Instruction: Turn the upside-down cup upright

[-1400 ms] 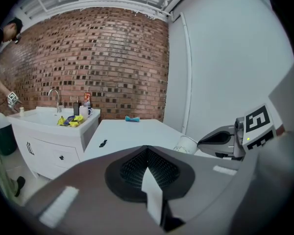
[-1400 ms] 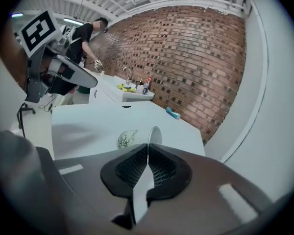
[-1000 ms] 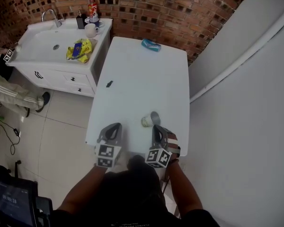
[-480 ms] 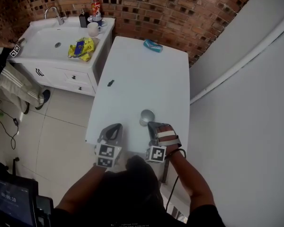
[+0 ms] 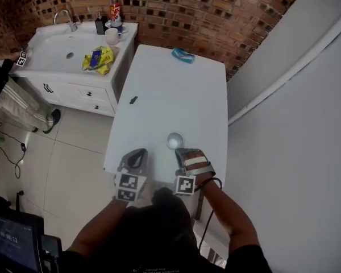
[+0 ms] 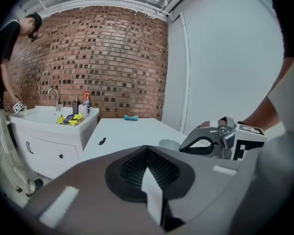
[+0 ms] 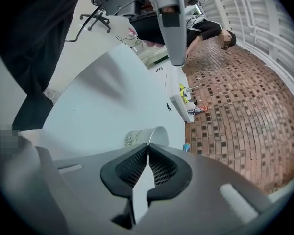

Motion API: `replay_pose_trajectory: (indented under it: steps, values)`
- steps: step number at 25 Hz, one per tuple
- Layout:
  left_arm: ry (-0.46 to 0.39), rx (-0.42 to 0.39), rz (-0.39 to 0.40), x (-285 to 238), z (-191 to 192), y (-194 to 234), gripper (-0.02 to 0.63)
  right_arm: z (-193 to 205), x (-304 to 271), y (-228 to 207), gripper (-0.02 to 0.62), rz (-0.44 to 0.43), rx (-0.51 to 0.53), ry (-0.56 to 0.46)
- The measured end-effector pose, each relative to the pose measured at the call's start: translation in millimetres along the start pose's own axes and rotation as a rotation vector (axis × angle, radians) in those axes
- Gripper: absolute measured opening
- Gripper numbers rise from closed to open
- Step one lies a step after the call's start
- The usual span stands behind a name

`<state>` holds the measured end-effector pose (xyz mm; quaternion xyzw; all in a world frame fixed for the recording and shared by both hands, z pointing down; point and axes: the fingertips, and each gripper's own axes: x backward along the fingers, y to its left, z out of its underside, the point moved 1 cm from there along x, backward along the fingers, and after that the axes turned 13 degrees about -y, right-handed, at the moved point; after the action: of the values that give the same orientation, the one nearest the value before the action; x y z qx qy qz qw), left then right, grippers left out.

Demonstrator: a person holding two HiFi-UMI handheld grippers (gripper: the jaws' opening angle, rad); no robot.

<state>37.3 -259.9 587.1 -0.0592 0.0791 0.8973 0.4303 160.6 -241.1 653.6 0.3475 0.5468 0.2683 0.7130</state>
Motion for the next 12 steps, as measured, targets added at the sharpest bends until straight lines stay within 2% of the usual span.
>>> replay_pose_trajectory:
  steps: [5, 9, 12]
  values:
    - [0.001, 0.004, 0.012, 1.8, -0.7, -1.7, -0.005, -1.8, 1.0, 1.0, 0.026, -0.002, 0.032, 0.007]
    - [0.005, 0.001, 0.013, 2.3, -0.1, -0.9, -0.005, -5.7, 2.1, -2.0, 0.032, 0.004, 0.018, 0.007]
    - [0.009, -0.004, 0.013, 1.9, 1.0, -1.9, -0.005, -4.0, 4.0, -0.3, 0.081, -0.007, -0.005, 0.012]
